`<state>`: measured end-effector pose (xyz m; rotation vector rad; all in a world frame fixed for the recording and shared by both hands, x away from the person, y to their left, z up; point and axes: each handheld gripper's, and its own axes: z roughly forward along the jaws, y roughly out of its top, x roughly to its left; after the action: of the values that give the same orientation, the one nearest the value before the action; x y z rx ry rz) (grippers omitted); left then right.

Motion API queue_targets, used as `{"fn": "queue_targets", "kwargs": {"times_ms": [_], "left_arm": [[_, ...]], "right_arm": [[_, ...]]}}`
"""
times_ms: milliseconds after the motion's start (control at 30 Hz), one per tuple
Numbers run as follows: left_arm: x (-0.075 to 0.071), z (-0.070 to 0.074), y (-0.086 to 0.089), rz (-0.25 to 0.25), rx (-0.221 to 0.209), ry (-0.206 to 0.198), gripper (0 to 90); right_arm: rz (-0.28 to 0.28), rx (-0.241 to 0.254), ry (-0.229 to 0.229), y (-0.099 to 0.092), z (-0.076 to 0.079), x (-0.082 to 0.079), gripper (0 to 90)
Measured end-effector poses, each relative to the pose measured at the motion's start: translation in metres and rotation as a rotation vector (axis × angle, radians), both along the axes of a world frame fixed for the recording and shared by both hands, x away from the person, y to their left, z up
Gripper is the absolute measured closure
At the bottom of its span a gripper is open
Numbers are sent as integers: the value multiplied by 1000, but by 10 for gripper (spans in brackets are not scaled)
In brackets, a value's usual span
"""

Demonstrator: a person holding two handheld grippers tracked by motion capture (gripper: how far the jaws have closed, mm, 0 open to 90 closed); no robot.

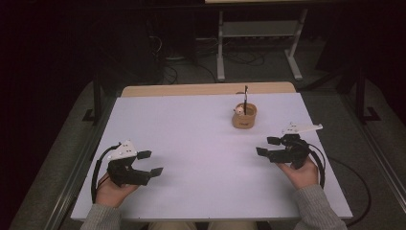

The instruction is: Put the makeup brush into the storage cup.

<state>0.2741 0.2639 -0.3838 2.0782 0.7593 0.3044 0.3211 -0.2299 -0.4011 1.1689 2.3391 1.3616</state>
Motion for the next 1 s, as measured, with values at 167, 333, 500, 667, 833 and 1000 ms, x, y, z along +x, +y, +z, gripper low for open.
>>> {"fn": "queue_targets", "kwargs": {"times_ms": [167, 333, 500, 667, 833, 1000], "left_arm": [[-1, 0, 0, 3, 4, -1, 219], [0, -2, 0, 6, 6, 5, 212], [0, -3, 0, 12, 8, 4, 209], [0, -3, 0, 12, 7, 3, 206], [-1, -3, 0, 12, 9, 7, 199], [-1, -4, 1, 15, 12, 9, 195]], "right_arm": [[1, 2, -18, 2, -2, -5, 287], [2, 4, -30, 4, -3, -10, 275], [-4, 3, -42, 4, -4, -15, 260], [-10, 8, -53, 2, -5, -20, 247], [-17, 1, -65, 1, -5, -25, 232], [-30, 2, -71, 0, -6, -31, 199]]}}
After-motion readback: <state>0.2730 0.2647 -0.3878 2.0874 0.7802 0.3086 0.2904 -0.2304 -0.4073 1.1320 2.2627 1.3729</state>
